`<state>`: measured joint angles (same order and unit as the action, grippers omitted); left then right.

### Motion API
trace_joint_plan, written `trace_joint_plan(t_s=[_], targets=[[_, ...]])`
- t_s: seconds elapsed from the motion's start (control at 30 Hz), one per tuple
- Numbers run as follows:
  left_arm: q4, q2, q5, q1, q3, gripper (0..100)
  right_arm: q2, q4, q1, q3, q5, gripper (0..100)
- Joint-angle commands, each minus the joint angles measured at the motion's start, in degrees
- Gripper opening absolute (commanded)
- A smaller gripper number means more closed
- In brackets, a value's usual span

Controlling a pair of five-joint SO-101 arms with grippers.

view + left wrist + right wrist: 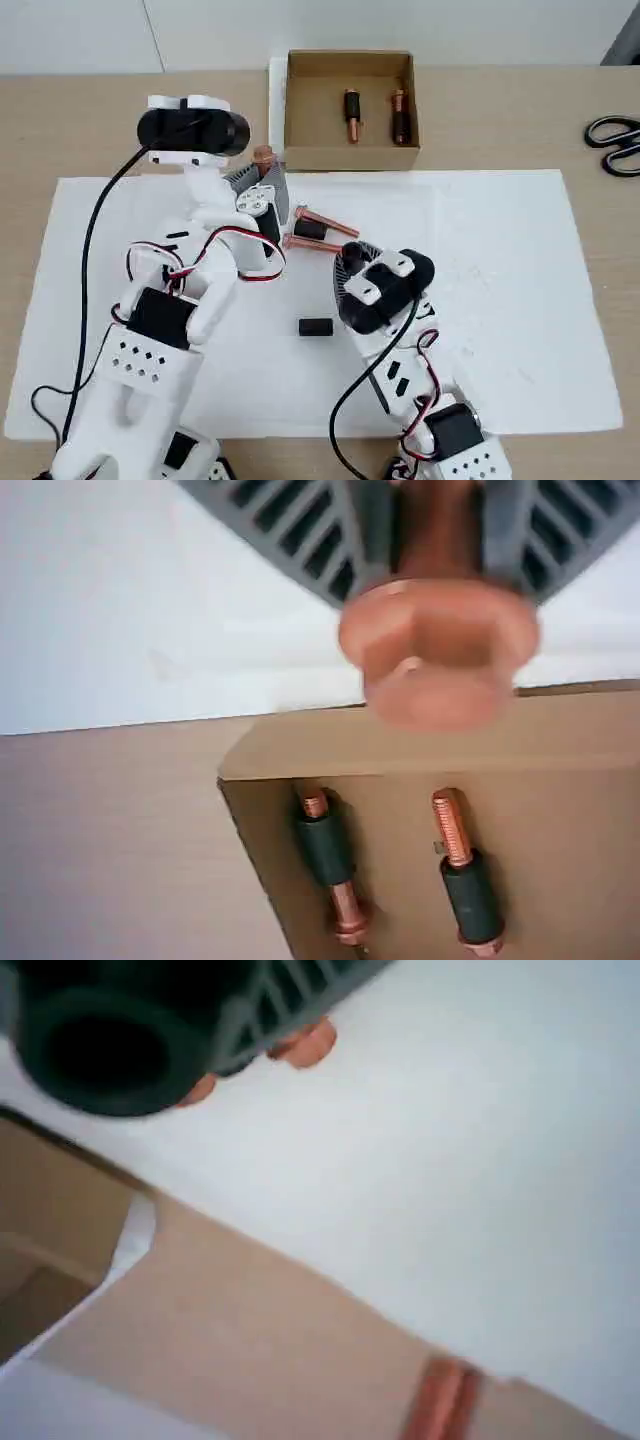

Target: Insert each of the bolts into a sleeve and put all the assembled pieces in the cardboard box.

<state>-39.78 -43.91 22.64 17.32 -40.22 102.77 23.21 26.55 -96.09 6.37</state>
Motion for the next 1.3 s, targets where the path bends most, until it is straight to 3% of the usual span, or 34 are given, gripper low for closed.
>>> trace_joint_plan(t_s=[0.0, 0.4, 0.73, 1.27], targets=[[1.93, -1.76, -0.09, 1.32, 0.92, 1, 1.36, -6.81, -0.04, -0.44, -4.31, 0.5], [11.87, -1.76, -0.26, 3.60, 0.84, 1, 1.36, -10.51, 0.04, -0.44, -6.42, 0.5], [12.13, -1.76, -0.35, 10.81, 0.92, 1, 1.36, -9.98, 0.04, -0.44, -6.42, 0.5], [11.87, -5.89, -0.18, 12.13, 0.40, 1, 1.27, -4.79, 0.04, -0.44, -6.42, 0.5]])
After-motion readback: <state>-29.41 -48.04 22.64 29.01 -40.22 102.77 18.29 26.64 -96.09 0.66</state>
